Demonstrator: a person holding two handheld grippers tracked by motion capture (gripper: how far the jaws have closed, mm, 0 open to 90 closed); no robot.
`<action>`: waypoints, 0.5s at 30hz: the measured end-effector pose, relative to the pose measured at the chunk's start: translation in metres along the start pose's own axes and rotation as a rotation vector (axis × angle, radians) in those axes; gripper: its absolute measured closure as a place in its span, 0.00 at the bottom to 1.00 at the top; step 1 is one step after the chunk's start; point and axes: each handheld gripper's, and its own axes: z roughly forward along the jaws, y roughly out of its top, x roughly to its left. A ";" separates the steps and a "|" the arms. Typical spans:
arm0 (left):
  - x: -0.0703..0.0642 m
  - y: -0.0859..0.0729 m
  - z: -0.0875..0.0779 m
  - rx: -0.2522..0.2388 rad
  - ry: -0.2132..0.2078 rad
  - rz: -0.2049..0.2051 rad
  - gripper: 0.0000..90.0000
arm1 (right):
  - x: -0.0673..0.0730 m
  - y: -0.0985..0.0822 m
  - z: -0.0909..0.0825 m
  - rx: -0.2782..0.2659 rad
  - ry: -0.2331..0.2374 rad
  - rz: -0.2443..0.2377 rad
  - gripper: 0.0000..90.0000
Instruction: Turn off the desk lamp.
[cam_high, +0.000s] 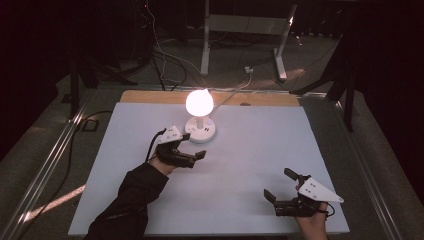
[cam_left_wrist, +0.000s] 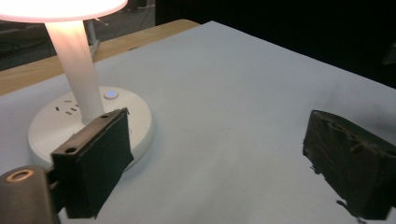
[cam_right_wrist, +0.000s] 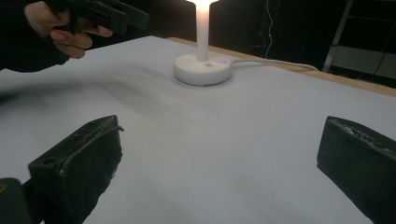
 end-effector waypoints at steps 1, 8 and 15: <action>0.001 0.000 0.001 0.003 0.004 0.001 0.15 | 0.000 0.000 0.000 0.002 0.000 0.000 0.00; 0.009 0.002 0.013 0.021 0.029 -0.003 0.27 | 0.000 0.000 0.000 0.004 0.003 0.001 0.00; 0.016 0.005 0.025 0.039 0.066 -0.008 0.45 | 0.000 0.000 0.000 0.004 0.008 0.004 0.00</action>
